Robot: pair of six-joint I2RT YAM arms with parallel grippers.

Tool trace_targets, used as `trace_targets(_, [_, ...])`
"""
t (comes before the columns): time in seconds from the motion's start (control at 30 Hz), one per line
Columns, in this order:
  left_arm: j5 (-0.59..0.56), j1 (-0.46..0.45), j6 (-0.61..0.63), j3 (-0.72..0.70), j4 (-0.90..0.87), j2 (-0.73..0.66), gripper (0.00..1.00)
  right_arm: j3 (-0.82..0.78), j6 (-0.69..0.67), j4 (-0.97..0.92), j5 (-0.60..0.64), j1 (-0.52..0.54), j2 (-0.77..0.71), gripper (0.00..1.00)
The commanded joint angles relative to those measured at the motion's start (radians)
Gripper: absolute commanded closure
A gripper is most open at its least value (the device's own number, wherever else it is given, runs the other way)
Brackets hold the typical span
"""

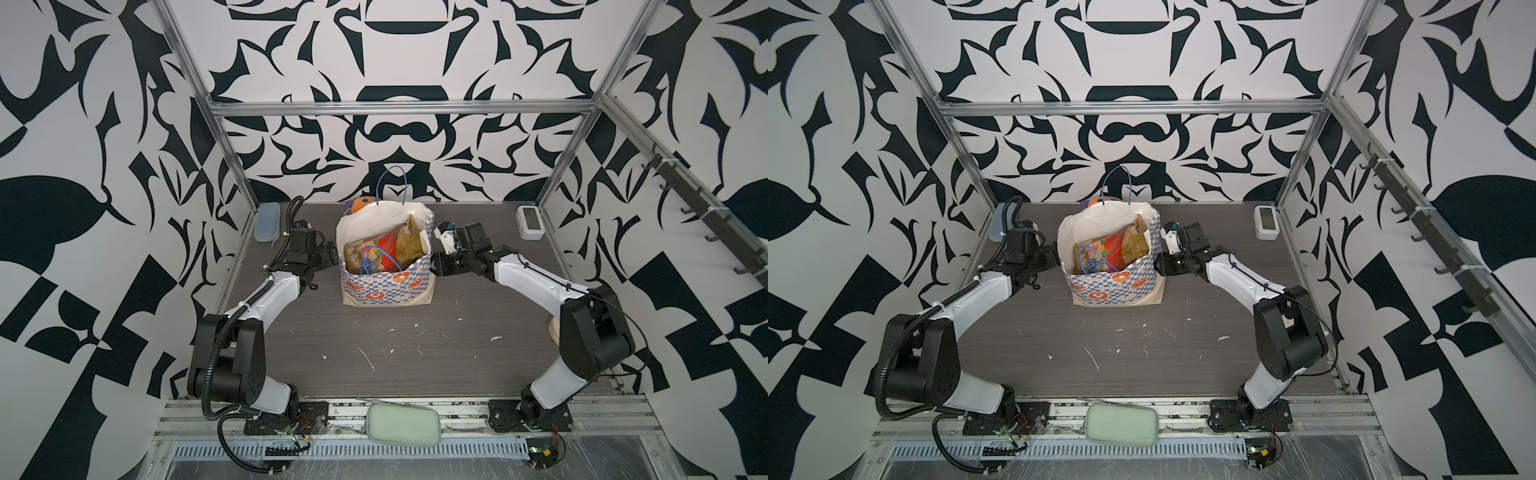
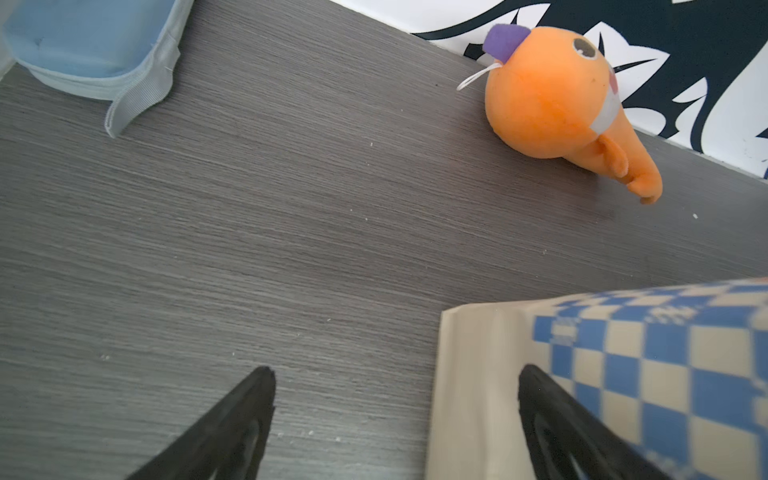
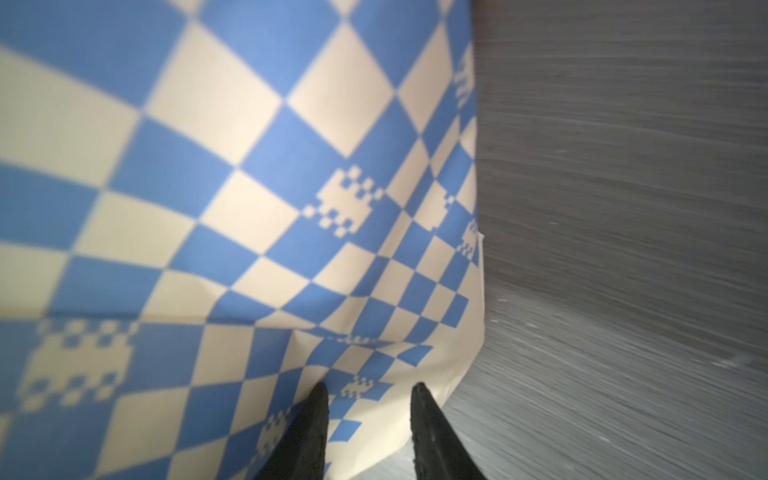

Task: Take the snacks out of the paper bag
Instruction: Move the paper bag to the center of the table, then pick up the snack from the paper bag.

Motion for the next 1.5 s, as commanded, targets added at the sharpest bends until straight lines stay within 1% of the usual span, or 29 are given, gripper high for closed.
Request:
trace_targets(0.0, [-0.012, 0.005, -0.018, -0.015, 0.002, -0.030, 0.06, 0.011, 0.025, 0.082, -0.044, 0.028, -0.012, 0.61])
trace_targets(0.1, [0.002, 0.005, -0.012, -0.012, -0.008, -0.053, 0.07, 0.047, -0.003, 0.025, 0.021, 0.028, -0.030, 0.61])
trace_targets(0.13, [0.014, 0.005, -0.006, -0.008, -0.013, -0.064, 0.12, 0.070, -0.010, -0.005, 0.039, 0.028, -0.036, 0.61])
trace_targets(0.2, [0.040, 0.005, 0.011, -0.006, -0.020, -0.092, 0.18, 0.122, -0.040, -0.090, 0.116, 0.027, -0.073, 0.61])
trace_targets(0.3, [0.036, 0.005, 0.012, -0.018, -0.018, -0.128, 0.20, 0.214, -0.049, -0.198, 0.236, 0.020, -0.140, 0.60])
trace_targets(0.37, [0.030, 0.005, 0.023, -0.021, -0.026, -0.138, 0.20, 0.286, -0.043, -0.266, 0.325, 0.017, -0.181, 0.58])
trace_targets(0.43, [0.018, 0.005, 0.038, -0.017, -0.040, -0.140, 0.20, 0.391, -0.021, -0.337, 0.386, 0.017, -0.195, 0.53])
trace_targets(0.5, [0.010, 0.005, 0.042, -0.005, -0.055, -0.139, 0.20, 0.528, -0.027, -0.419, 0.393, 0.037, -0.168, 0.53])
trace_targets(0.6, [0.033, 0.005, 0.040, 0.021, -0.084, -0.138, 0.19, 0.730, -0.009, -0.554, 0.504, 0.139, -0.079, 0.52])
trace_targets(0.67, [0.058, 0.005, 0.032, 0.023, -0.082, -0.140, 0.19, 0.814, 0.031, -0.607, 0.501, 0.184, -0.018, 0.45])
trace_targets(0.73, [0.084, 0.005, 0.020, 0.016, -0.068, -0.139, 0.19, 0.883, 0.057, -0.649, 0.486, 0.223, 0.048, 0.44])
trace_targets(0.83, [0.092, 0.005, 0.019, 0.012, -0.066, -0.134, 0.19, 0.980, 0.077, -0.704, 0.499, 0.270, 0.135, 0.43])
trace_targets(0.97, [0.124, 0.005, 0.040, 0.009, -0.053, -0.126, 0.19, 1.133, 0.105, -0.799, 0.526, 0.295, 0.257, 0.43])
trace_targets(1.07, [0.125, 0.005, 0.057, 0.026, -0.069, -0.120, 0.20, 1.278, 0.133, -0.908, 0.553, 0.296, 0.369, 0.40])
trace_targets(1.13, [0.110, 0.005, 0.060, 0.039, -0.081, -0.120, 0.20, 1.354, 0.143, -0.962, 0.565, 0.296, 0.434, 0.34])
trace_targets(1.17, [0.103, 0.005, 0.060, 0.043, -0.086, -0.120, 0.20, 1.362, 0.143, -0.965, 0.569, 0.297, 0.452, 0.28])
trace_targets(1.2, [0.096, 0.005, 0.062, 0.048, -0.088, -0.121, 0.20, 1.365, 0.148, -0.960, 0.567, 0.293, 0.466, 0.19])
trace_targets(1.23, [0.097, 0.005, 0.063, 0.053, -0.091, -0.122, 0.20, 1.374, 0.162, -0.957, 0.566, 0.290, 0.483, 0.14])
trace_targets(1.4, [0.088, 0.005, 0.049, 0.066, -0.092, -0.155, 0.17, 1.354, 0.250, -0.918, 0.568, 0.256, 0.517, 0.13])
trace_targets(1.47, [0.083, 0.005, 0.037, 0.083, -0.120, -0.183, 0.16, 1.341, 0.278, -0.906, 0.558, 0.240, 0.530, 0.13])
